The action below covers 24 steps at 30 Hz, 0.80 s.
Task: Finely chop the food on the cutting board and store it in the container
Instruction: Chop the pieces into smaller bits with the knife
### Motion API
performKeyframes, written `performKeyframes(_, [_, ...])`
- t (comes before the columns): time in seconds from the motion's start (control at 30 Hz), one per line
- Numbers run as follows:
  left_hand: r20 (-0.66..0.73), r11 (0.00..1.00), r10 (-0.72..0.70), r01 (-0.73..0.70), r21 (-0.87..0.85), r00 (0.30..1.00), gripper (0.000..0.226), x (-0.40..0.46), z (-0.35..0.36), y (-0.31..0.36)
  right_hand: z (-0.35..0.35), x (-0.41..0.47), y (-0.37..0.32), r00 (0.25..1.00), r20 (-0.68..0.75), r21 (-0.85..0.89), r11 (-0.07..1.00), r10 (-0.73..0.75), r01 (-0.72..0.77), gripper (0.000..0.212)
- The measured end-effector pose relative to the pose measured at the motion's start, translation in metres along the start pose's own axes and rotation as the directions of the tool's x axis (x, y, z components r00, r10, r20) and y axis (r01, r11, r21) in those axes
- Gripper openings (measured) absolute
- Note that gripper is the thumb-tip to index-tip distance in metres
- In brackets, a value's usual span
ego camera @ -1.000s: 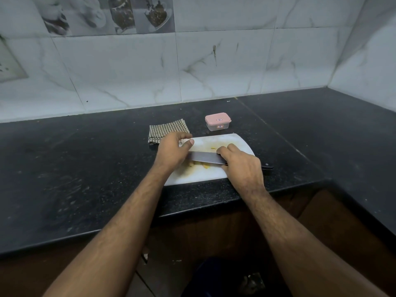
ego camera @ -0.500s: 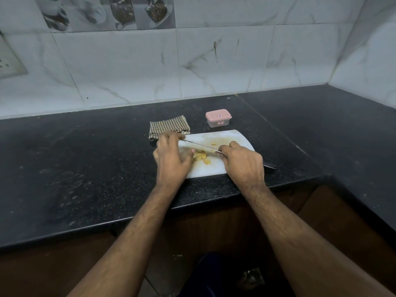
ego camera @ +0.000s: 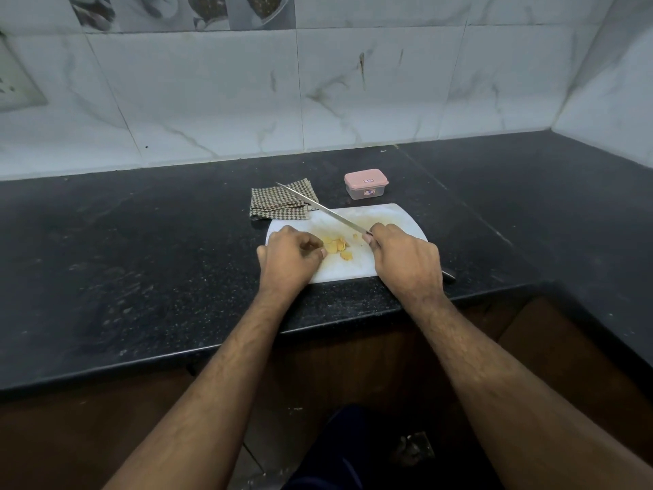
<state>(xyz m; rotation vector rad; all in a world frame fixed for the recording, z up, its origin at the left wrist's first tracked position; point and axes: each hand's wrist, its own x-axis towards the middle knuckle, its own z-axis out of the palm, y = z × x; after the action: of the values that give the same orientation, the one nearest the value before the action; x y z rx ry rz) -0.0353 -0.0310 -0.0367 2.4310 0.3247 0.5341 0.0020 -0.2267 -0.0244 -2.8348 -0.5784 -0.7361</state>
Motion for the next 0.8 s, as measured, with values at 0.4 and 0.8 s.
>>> performKeyframes(0.4, [0.05, 0.964, -0.072, 0.082, -0.255, 0.996, 0.025, -0.01, -0.004, -0.012, -0.001, -0.018, -0.024, 0.979, -0.059, 0.011, 0.98, -0.197, 0.198, 0.022])
performKeyframes(0.8, [0.075, 0.971, -0.073, 0.088, -0.223, 0.995, 0.016, -0.012, -0.007, -0.01, -0.024, -0.015, -0.03, 0.955, 0.284, 0.141, 0.981, 0.085, -0.13, 0.03])
